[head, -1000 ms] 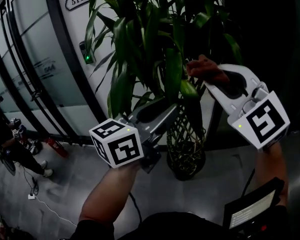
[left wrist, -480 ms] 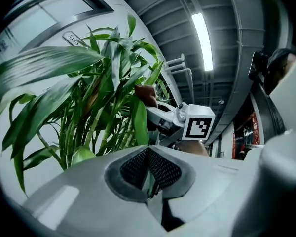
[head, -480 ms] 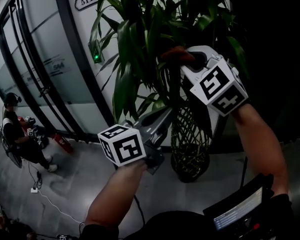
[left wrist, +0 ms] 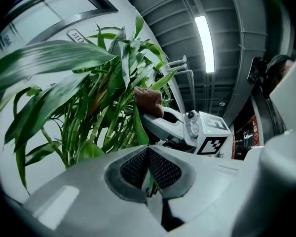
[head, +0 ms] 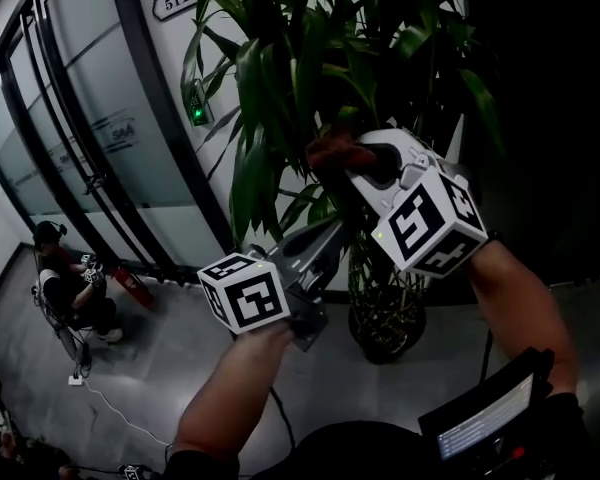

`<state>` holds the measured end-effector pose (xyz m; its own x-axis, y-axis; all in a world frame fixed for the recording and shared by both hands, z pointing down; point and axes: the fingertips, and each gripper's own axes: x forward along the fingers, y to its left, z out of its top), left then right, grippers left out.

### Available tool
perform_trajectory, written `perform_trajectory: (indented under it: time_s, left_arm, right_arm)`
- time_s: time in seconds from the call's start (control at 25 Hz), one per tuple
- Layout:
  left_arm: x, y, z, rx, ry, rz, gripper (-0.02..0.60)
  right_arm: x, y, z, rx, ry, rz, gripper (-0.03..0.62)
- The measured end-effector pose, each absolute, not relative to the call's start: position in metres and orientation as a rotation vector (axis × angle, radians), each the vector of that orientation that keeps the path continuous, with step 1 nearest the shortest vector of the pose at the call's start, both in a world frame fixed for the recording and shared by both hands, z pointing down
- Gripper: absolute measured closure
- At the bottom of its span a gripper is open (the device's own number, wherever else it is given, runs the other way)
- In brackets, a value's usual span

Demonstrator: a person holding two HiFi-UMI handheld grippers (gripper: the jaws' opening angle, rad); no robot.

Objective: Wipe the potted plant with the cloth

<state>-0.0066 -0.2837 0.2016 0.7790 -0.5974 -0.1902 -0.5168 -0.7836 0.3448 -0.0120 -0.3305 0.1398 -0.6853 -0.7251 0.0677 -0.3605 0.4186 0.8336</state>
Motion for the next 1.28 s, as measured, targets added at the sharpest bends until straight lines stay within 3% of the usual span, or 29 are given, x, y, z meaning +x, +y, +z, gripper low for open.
perform_trajectory:
  time_s: [0.84,1.16,1.28]
  left_arm:
    - [-0.016,-0.289,0.210,2.716,-0.863,-0.346,0.565]
    - [-0.014,-0.286,0.209,2.723,-0.843,-0.354,0.565]
    - [-0.014,-0.286,0.207,2.726,-0.846,-0.352,0.565]
  right_arm:
    - [-0.016,-0.270,0.207,0.612,-2.483,-0.857,0.531]
    - [0.020,-0.294,0.127,1.029,-2.165,-1.295,0.531]
    - [0.025,-0.327,0.106,1.078,-2.225,-1.233,0.531]
